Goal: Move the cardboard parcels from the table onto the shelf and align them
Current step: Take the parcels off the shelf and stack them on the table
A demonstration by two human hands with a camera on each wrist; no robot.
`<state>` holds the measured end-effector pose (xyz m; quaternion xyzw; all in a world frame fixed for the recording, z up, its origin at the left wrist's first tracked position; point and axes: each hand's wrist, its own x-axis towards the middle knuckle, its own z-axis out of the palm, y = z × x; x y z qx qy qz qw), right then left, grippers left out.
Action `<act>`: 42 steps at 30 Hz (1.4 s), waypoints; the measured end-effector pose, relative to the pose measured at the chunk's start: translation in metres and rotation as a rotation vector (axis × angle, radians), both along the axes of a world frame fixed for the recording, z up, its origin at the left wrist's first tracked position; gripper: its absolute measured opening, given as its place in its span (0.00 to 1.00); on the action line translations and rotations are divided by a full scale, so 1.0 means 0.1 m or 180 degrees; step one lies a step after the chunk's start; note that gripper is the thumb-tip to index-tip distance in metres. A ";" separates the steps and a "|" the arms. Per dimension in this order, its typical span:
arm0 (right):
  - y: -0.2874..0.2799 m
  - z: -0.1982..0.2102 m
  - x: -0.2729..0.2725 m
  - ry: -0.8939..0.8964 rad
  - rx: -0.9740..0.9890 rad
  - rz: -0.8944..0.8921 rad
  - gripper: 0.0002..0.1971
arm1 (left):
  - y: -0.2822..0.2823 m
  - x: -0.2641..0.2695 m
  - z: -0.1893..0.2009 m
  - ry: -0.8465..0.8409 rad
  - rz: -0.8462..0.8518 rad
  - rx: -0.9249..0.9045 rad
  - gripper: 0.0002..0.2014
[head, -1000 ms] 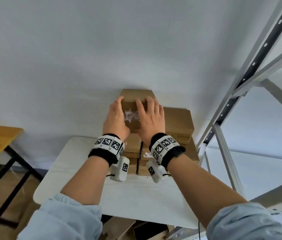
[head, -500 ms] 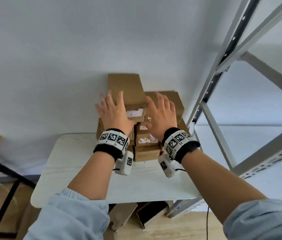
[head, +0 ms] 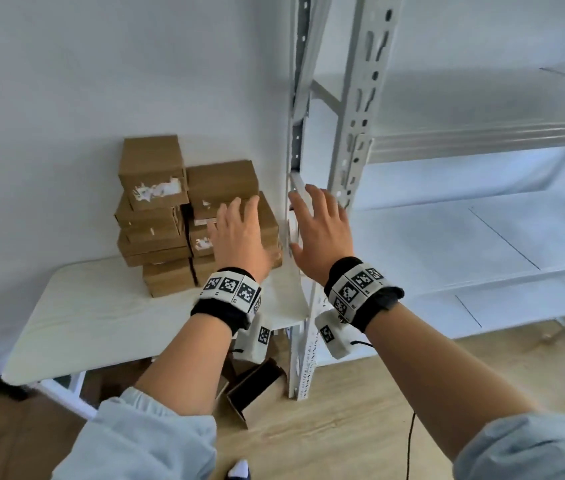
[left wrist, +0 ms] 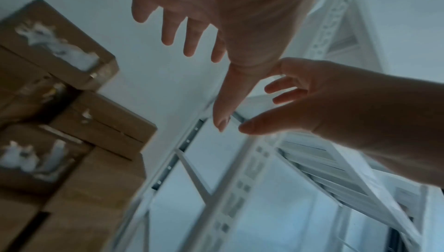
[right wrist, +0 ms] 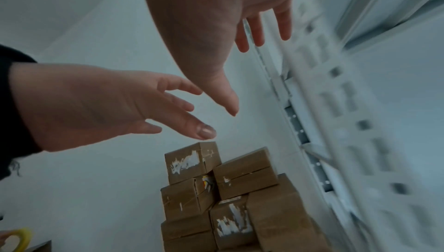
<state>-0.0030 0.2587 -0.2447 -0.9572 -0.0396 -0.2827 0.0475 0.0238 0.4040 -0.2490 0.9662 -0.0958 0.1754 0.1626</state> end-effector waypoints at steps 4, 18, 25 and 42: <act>-0.67 -0.01 -0.83 0.0023 -0.0030 -0.0317 0.41 | -0.70 -0.68 -0.02 0.0068 -0.0275 0.0086 0.53; -2.96 0.17 -2.09 -0.0198 0.0087 -0.1599 0.39 | -3.20 -1.48 0.19 0.0027 -0.1608 -0.0067 0.50; -4.25 0.20 -1.95 -0.0251 0.0052 -0.2074 0.39 | -4.74 -1.19 0.16 -0.0177 -0.2190 -0.0405 0.49; -7.29 0.56 -1.78 -0.0509 0.0152 -0.2877 0.35 | -7.80 -0.73 0.63 -0.0103 -0.3056 -0.0682 0.49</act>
